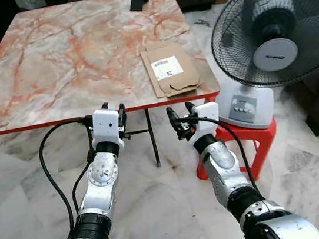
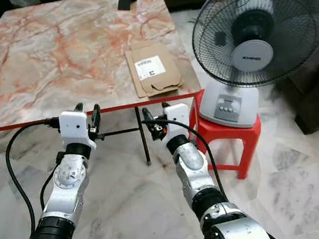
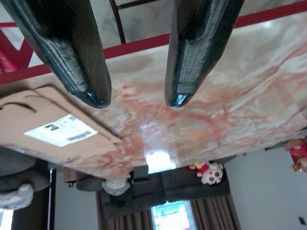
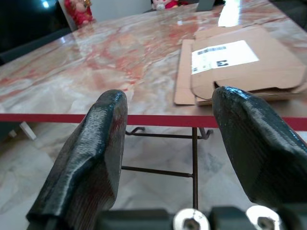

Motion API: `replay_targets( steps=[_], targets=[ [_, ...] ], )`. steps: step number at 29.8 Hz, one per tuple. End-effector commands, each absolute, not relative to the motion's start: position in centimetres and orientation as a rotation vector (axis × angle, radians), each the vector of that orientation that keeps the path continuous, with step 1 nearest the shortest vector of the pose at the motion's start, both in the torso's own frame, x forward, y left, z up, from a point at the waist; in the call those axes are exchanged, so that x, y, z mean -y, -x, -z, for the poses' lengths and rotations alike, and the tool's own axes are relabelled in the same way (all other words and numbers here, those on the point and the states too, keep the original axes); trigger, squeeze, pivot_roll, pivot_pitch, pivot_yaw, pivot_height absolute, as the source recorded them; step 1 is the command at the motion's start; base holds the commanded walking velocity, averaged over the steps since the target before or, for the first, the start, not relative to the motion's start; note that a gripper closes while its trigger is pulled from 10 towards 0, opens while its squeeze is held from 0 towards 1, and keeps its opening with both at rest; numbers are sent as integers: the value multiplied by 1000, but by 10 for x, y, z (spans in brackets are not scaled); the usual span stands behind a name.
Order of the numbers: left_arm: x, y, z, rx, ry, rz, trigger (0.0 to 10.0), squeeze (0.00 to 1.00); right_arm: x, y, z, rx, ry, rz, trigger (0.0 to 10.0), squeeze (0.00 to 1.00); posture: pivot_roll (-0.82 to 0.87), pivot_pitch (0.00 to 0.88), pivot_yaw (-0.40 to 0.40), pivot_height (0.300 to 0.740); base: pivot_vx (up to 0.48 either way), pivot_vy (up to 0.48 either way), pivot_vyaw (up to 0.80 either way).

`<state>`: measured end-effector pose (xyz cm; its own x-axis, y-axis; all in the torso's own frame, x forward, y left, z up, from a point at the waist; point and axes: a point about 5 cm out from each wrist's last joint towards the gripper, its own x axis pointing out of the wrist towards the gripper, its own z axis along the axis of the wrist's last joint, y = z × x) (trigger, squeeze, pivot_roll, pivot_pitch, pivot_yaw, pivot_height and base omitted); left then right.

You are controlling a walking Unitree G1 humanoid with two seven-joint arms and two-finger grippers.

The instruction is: Picking trash to rubbish bin

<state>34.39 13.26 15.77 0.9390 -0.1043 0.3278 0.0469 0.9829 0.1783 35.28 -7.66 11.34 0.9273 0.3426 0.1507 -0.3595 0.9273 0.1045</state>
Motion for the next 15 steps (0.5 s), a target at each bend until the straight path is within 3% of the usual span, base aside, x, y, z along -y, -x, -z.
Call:
replay_targets(
  steps=[1, 4, 15],
  targets=[
    [-133, -343, -159, 343, -168, 78, 10000, 0, 74, -352, -115, 145, -114, -363, 10000, 0, 92, 148, 0, 740, 289, 0, 538],
    [-133, -344, -159, 341, -171, 76, 10000, 0, 74, -353, -118, 160, -118, -363, 10000, 0, 92, 147, 0, 740, 292, 0, 679],
    [-132, -345, -160, 339, -174, 84, 10000, 0, 74, -354, -119, 156, -134, -348, 10000, 0, 93, 144, 1, 740, 305, 0, 0]
  ],
)
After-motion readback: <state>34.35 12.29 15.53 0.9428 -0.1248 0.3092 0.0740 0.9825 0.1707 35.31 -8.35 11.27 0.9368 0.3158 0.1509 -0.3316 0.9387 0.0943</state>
